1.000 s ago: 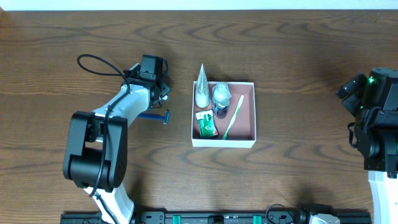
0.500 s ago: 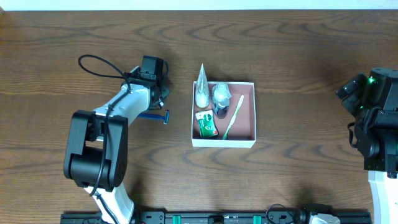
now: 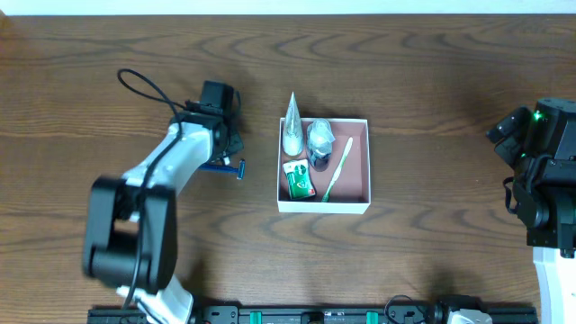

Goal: Pack container
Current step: 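Lift the toothpaste tube and carry it over the box, then lower the toothpaste into the box beside the toothbrush and release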

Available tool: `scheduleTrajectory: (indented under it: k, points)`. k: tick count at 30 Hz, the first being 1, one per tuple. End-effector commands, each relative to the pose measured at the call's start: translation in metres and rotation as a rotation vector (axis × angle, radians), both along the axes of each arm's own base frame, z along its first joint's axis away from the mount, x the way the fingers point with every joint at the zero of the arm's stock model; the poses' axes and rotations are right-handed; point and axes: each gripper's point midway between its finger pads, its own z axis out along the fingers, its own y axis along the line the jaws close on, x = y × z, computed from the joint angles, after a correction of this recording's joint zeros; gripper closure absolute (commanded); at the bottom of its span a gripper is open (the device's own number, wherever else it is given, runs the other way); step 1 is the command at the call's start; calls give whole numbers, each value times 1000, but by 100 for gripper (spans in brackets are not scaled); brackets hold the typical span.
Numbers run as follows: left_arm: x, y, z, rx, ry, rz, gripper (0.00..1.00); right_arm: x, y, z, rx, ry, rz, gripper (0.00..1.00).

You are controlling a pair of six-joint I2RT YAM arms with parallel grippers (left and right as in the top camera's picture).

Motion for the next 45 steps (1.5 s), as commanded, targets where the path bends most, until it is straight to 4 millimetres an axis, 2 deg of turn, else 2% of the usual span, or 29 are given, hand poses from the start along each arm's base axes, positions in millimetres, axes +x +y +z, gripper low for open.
scheduleTrajectory:
  k: [1,5,9,11,15,19,24,32,36,40,41,45]
  points:
    - [11,-2,73,26,-179,-133,79,-2,-5,4,-22,0,-15,1]
    - [-2,-13,139,-2,-336,-206,79,-2,-5,4,-22,0,-15,1]
    - [-30,-43,207,-102,-515,-304,79,-2,-5,4,-22,-1,-15,1]
    - [-46,-60,233,-154,-588,-365,79,-2,-5,4,-22,-1,-15,1]
    - [-81,-96,274,-243,-702,-476,80,-2,-5,4,-22,-1,-15,1]
    - [-104,-135,285,-306,-733,-600,81,-2,-5,4,-22,-1,-15,1]
    - [-113,-183,269,-327,-690,-689,81,-2,-5,4,-22,-1,-15,1]
    - [-111,-255,196,-279,-539,-800,81,-2,-5,4,-22,0,-15,1]
    - [-106,-271,158,-264,-455,-780,81,-2,-5,4,-22,-1,-15,1]
    - [-100,-280,129,-255,-399,-756,81,-2,-5,4,-22,-1,-15,1]
    - [-99,-282,122,-250,-390,-754,85,-2,-5,4,-22,-1,-15,1]
    - [-87,-275,106,-189,-386,-667,86,-2,-5,4,-22,-1,-15,1]
